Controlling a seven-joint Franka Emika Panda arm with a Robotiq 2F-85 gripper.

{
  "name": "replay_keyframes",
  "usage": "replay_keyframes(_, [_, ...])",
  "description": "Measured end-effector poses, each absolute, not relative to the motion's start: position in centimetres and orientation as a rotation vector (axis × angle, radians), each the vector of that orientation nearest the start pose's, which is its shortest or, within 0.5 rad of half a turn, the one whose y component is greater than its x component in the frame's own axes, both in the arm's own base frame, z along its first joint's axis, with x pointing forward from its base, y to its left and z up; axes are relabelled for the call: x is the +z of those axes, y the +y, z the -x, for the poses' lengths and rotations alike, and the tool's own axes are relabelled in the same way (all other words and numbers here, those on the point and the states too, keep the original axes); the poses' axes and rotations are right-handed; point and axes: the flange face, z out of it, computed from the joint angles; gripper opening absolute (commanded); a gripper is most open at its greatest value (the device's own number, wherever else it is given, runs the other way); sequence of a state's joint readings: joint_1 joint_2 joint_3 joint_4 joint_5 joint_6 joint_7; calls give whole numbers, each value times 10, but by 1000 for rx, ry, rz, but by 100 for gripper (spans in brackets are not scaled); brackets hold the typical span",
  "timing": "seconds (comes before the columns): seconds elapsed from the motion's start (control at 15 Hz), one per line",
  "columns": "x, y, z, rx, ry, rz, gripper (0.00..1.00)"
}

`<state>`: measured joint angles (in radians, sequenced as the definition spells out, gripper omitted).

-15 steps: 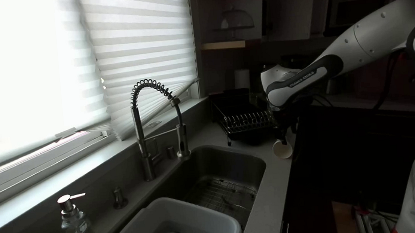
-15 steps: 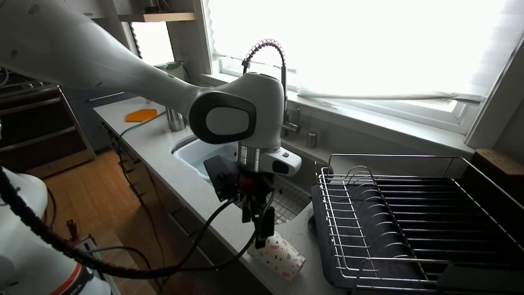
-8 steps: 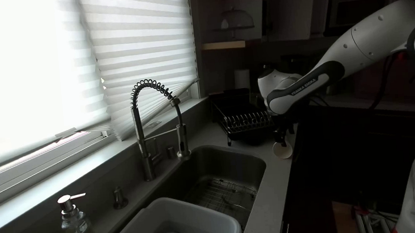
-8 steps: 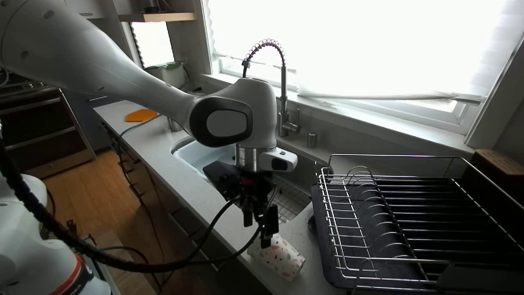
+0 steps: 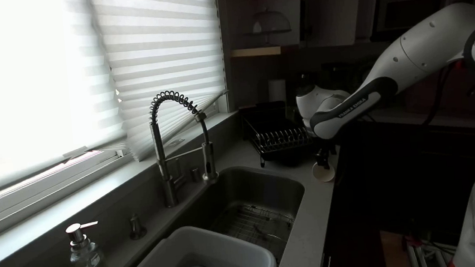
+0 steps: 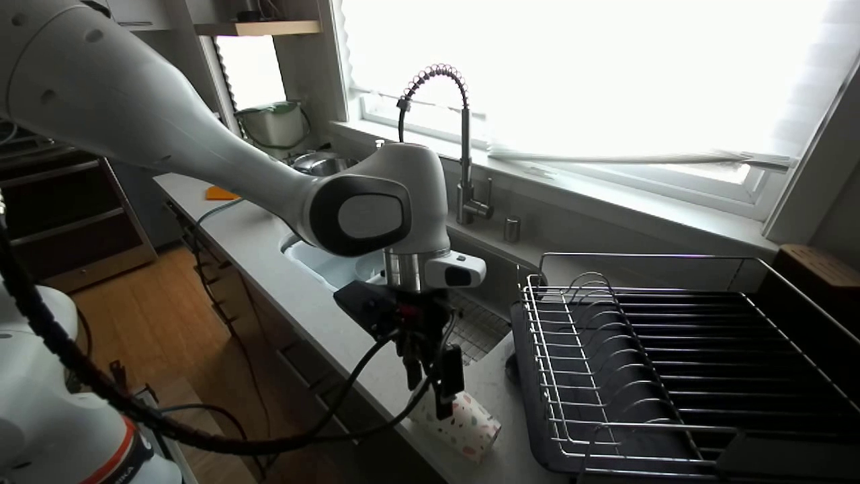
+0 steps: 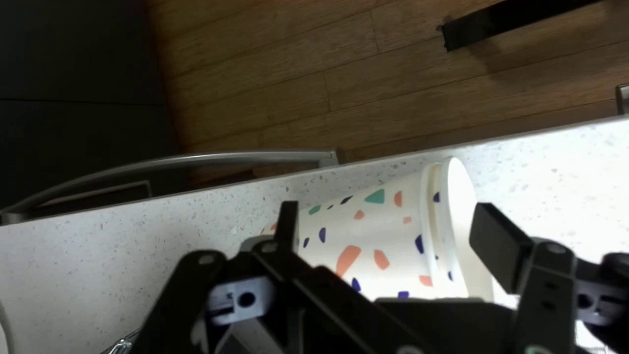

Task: Place the coffee cup upright

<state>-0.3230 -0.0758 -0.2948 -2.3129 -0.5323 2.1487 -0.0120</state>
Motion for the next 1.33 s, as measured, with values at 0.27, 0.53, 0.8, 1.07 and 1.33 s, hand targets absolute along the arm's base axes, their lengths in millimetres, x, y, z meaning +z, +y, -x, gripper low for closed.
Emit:
replay_keyframes(0.27, [372,-308,-389,345,498,3479,26])
replay_keyframes(0.53, [373,-311,-387,329,529,3464,1])
replay_keyframes(0.8, [384,-316,-388,259,637,3386,0])
replay_keyframes(1.07, [409,-316,-392,202,745,3282,1])
replay_keyframes(1.33, [429,-320,-387,261,876,3144,1])
